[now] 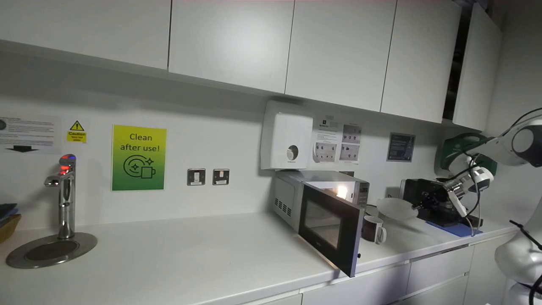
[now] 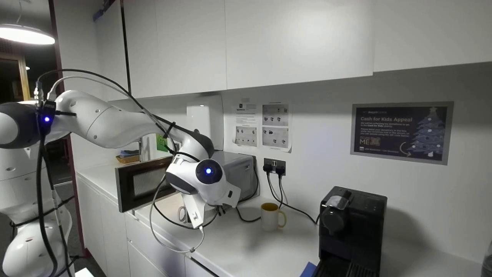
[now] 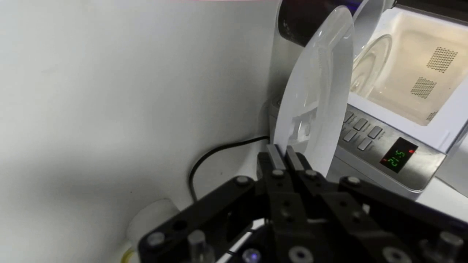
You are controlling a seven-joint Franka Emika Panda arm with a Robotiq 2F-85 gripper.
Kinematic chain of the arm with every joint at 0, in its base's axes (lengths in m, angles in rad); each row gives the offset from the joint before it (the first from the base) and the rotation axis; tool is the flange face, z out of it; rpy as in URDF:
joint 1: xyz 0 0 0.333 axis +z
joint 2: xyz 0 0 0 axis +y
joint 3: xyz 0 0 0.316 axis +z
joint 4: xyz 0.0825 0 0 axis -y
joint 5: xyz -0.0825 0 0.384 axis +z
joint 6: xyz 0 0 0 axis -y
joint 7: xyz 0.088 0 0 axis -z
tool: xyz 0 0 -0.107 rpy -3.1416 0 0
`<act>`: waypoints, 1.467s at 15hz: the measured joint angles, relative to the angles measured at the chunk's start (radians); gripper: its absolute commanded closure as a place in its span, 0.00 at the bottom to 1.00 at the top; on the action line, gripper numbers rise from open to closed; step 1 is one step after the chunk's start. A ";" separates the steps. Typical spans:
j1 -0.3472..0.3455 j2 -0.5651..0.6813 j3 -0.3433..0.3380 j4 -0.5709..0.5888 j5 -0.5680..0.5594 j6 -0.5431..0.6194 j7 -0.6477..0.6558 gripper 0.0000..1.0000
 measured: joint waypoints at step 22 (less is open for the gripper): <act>0.229 -0.299 0.322 -0.242 -0.023 0.273 0.598 0.99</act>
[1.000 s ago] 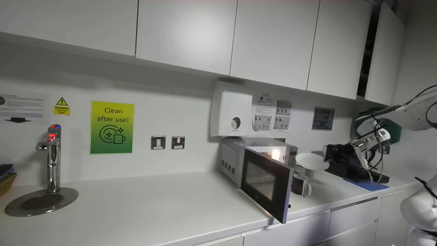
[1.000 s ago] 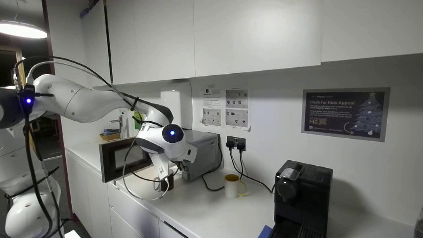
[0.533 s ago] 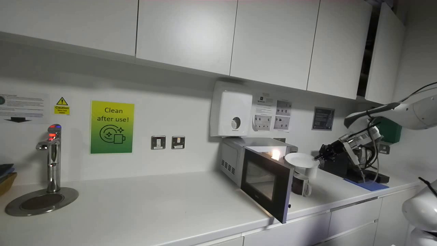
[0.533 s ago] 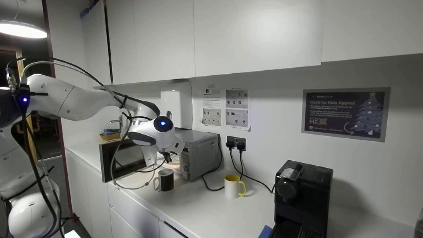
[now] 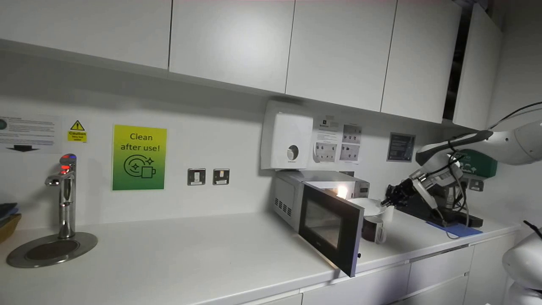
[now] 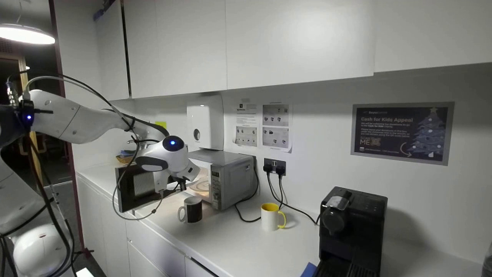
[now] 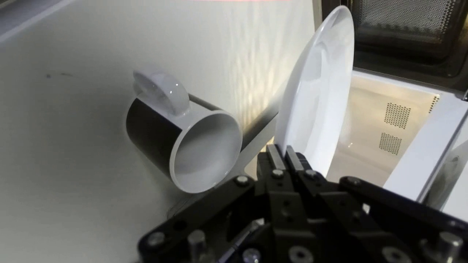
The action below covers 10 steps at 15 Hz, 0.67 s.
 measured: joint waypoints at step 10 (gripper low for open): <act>0.189 -0.026 0.104 -0.115 0.216 0.332 0.027 0.99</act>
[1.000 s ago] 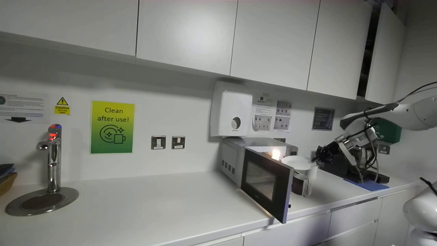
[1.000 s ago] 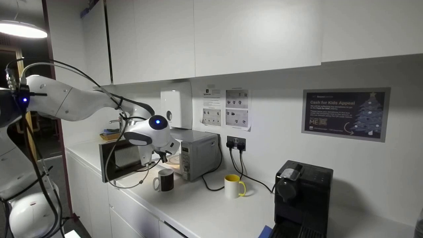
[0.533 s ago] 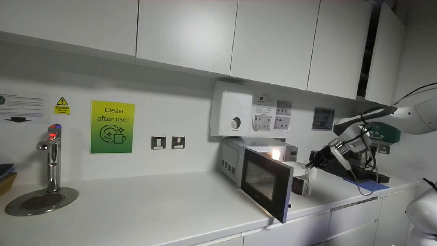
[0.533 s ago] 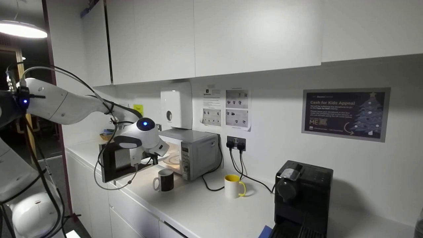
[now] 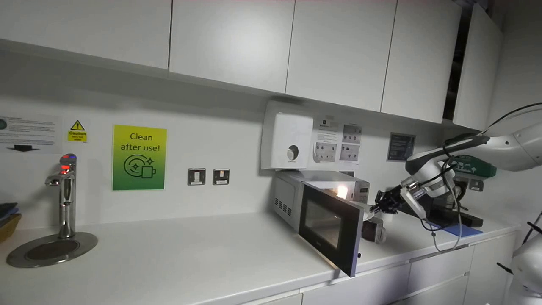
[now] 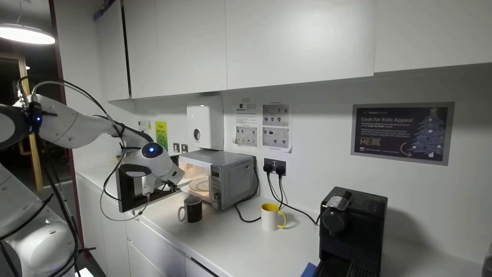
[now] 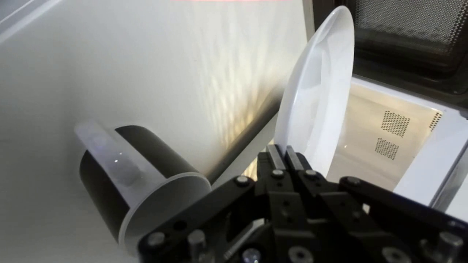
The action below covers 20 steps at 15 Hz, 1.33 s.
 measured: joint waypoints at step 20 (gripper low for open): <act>0.135 0.093 0.025 0.081 0.529 0.239 -0.236 0.96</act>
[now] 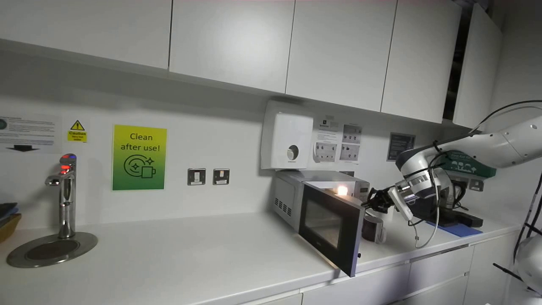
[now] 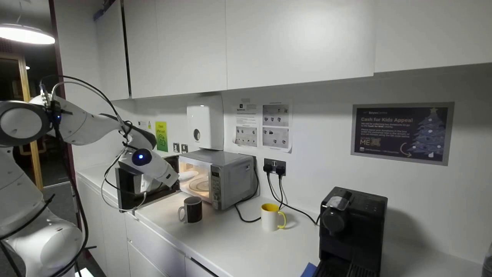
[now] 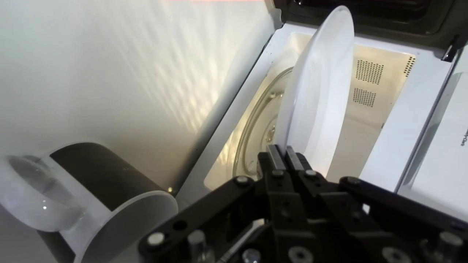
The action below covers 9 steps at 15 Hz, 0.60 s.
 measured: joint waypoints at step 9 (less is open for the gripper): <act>0.000 0.009 0.000 0.002 0.001 0.000 0.000 0.99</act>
